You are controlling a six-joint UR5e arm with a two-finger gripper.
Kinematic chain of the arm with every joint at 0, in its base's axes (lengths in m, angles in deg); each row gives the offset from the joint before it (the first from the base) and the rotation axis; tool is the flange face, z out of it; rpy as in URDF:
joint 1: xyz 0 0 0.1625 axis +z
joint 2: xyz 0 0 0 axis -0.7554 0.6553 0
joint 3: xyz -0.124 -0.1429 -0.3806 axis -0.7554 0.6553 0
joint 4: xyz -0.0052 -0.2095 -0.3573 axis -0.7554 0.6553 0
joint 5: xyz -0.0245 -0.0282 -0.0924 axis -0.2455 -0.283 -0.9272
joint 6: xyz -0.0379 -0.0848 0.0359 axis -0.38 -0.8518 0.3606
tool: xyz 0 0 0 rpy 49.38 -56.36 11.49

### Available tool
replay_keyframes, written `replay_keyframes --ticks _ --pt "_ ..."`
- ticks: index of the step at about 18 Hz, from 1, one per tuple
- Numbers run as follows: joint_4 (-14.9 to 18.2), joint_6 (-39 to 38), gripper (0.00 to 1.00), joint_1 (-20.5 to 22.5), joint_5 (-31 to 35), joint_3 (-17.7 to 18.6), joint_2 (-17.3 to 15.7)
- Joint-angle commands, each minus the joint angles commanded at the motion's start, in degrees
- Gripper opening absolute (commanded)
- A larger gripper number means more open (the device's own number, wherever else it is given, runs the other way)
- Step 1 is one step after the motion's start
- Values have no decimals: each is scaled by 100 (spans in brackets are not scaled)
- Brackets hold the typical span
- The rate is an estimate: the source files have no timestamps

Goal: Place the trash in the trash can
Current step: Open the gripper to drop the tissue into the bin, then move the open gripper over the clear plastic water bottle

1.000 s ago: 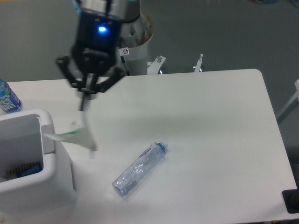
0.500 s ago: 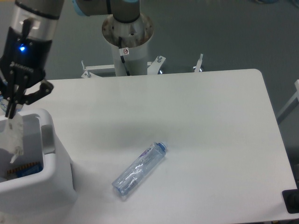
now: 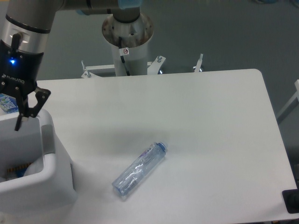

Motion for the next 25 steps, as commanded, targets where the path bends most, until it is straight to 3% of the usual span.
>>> replay_keyframes --ticks 3,6,7,9,11,13,17,22,25 --pt "0 -44 99 518 764 123 -9" --pt "-9 -44 99 1089 819 184 52" --pt "-105 -61 100 1265 819 246 96" --pt "-884 -27 100 1416 1089 526 114" --pt "-1028 61 100 1574 1757 746 105" --pt "-1020 192 100 1609 1935 905 114" --pt "-827 1981 100 1654 1971 1300 272" --pt "-729 4548 100 1890 1979 2258 290" --pt "-703 5027 100 2005 1979 2338 447"
